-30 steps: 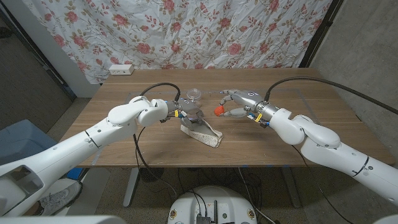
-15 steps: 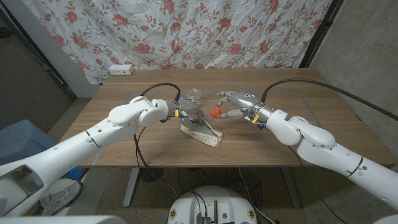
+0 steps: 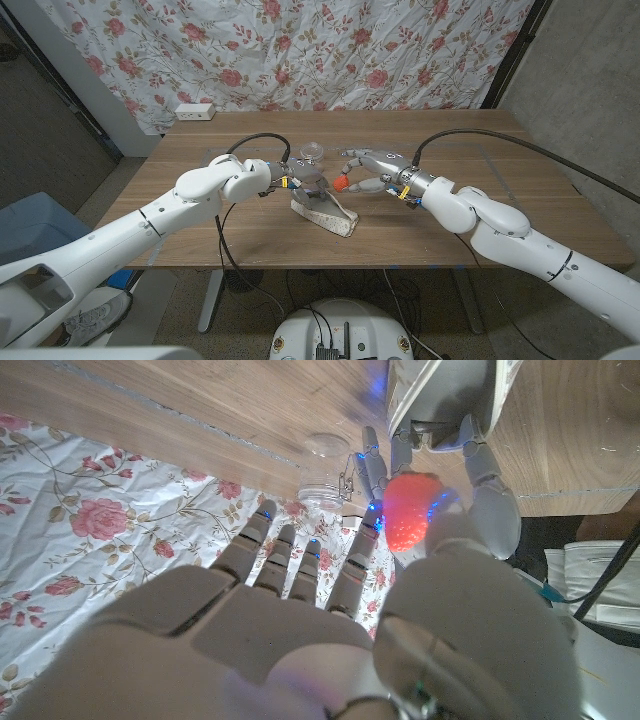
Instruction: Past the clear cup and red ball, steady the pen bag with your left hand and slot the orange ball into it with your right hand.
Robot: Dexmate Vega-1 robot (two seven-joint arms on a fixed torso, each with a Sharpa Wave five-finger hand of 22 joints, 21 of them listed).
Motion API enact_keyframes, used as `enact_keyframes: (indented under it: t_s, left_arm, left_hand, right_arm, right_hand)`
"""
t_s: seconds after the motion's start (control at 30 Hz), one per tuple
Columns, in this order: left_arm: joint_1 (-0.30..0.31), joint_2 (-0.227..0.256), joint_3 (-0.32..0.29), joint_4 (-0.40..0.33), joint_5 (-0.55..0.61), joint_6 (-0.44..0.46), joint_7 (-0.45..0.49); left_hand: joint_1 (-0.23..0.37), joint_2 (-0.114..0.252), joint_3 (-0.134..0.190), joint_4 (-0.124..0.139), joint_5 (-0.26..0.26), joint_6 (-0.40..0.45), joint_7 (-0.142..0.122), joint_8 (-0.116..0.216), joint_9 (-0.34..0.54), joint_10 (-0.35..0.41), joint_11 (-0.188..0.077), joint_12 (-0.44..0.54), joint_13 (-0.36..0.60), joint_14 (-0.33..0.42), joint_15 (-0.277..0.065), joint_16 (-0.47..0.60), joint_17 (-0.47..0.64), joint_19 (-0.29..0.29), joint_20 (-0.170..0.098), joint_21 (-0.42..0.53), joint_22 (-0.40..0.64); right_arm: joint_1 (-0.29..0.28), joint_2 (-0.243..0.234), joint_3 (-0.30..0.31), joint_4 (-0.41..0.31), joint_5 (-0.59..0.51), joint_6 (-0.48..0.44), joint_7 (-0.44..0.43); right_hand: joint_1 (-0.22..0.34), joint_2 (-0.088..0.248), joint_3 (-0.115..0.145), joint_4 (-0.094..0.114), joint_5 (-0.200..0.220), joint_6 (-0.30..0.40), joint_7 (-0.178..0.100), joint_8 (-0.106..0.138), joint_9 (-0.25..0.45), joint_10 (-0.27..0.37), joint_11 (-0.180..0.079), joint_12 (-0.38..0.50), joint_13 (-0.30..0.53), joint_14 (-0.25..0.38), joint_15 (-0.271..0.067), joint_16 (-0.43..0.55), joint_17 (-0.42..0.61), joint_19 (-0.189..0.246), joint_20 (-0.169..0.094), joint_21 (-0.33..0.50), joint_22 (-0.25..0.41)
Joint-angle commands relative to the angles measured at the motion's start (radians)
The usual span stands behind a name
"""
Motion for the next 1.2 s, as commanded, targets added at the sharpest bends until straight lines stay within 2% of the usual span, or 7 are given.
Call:
enact_keyframes:
  t_s: [0.03, 0.4, 1.2]
  left_arm:
    - [0.0, 0.001, 0.002, 0.001, -0.001, -0.003, 0.005]
    - [0.006, 0.004, -0.001, -0.002, -0.002, -0.004, 0.014]
    - [-0.001, -0.004, 0.005, 0.008, -0.002, -0.014, 0.019]
  left_hand:
    - [-0.01, -0.004, -0.005, 0.002, 0.005, 0.005, 0.0, 0.006, 0.002, 0.0, 0.0, 0.008, 0.002, -0.002, -0.102, 0.003, 0.002, -0.007, -0.003, 0.001, 0.003]
    - [-0.013, -0.001, -0.007, 0.003, 0.005, 0.006, 0.0, 0.006, 0.002, 0.0, 0.0, 0.008, 0.002, -0.002, -0.101, 0.003, 0.002, -0.008, -0.003, 0.001, 0.003]
    - [-0.018, 0.003, -0.012, 0.004, 0.005, 0.009, 0.001, 0.007, 0.002, 0.001, 0.001, 0.009, 0.002, -0.001, -0.1, 0.004, 0.002, -0.008, -0.002, 0.002, 0.004]
  right_arm:
    - [0.031, 0.028, -0.036, 0.029, -0.026, 0.028, 0.012]
    - [0.039, 0.055, -0.061, 0.041, -0.049, 0.026, 0.017]
    - [0.047, 0.072, -0.087, 0.071, -0.07, 0.012, 0.023]
  right_hand:
    - [0.005, 0.005, -0.002, -0.001, 0.005, 0.019, -0.005, 0.004, 0.002, 0.007, 0.002, -0.001, 0.004, 0.004, 0.0, -0.003, 0.005, 0.002, -0.003, 0.0, 0.003]
    - [0.006, 0.006, -0.002, -0.001, 0.005, 0.02, -0.005, 0.004, 0.001, 0.007, 0.002, -0.001, 0.003, 0.001, 0.0, -0.005, 0.005, 0.001, -0.003, -0.001, 0.003]
    - [0.008, 0.005, -0.004, -0.002, 0.005, 0.025, -0.005, 0.005, 0.0, 0.007, 0.002, -0.002, 0.003, 0.001, 0.0, -0.006, 0.006, 0.003, -0.001, 0.0, 0.003]
